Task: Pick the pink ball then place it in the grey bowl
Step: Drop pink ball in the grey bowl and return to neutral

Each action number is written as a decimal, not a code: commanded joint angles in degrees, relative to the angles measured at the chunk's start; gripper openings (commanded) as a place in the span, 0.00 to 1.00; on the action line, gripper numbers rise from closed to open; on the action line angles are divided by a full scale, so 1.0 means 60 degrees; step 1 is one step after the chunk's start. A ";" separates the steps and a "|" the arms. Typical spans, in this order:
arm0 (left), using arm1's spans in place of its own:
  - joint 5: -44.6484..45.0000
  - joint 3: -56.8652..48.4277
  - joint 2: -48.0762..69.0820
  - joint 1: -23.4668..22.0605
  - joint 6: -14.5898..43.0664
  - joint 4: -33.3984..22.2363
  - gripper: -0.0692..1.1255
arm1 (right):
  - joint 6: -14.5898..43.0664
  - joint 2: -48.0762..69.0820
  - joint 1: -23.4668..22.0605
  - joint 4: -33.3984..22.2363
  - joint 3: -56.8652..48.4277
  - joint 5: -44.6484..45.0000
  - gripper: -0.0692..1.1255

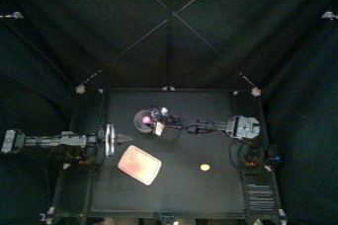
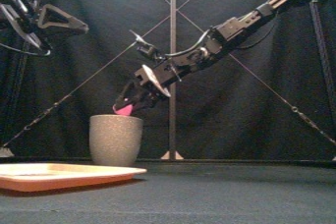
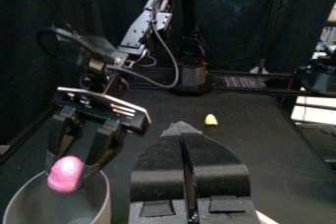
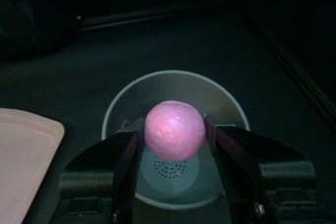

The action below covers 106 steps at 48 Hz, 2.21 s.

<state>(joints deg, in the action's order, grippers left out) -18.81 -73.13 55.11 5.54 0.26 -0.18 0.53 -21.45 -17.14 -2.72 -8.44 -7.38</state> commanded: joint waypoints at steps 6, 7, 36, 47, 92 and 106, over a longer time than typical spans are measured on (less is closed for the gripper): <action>-0.0088 0.0132 -0.0044 0.0059 0.0000 0.0000 0.10 | 0.0117 -0.0059 -0.0073 0.0293 0.0483 0.0073 0.89; -0.0103 0.0132 -0.0044 0.0044 0.0000 0.0000 0.10 | 0.0132 -0.0059 -0.0073 0.0322 0.0469 0.0073 0.90; -0.0088 0.0015 -0.0044 0.0059 0.0000 0.0000 0.10 | 0.0176 0.2856 0.0029 0.0894 -0.2974 -0.2666 0.91; -0.0088 -0.0044 -0.0044 0.0059 -0.0015 0.0000 0.10 | 0.0161 0.4731 0.0586 0.1245 -0.5728 -0.4292 0.91; -0.0088 0.0044 -0.0044 0.0220 -0.0015 0.0000 0.10 | 0.0161 1.0313 0.1509 0.0820 -1.0298 -0.5229 0.91; -0.0088 0.0000 -0.0044 0.0220 -0.0059 0.0000 0.10 | 0.0176 1.0283 0.1538 0.0835 -1.0239 -0.4790 0.91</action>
<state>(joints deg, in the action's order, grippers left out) -18.81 -74.00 55.11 6.59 0.00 -0.18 1.49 40.34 -8.09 2.20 -70.75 -36.21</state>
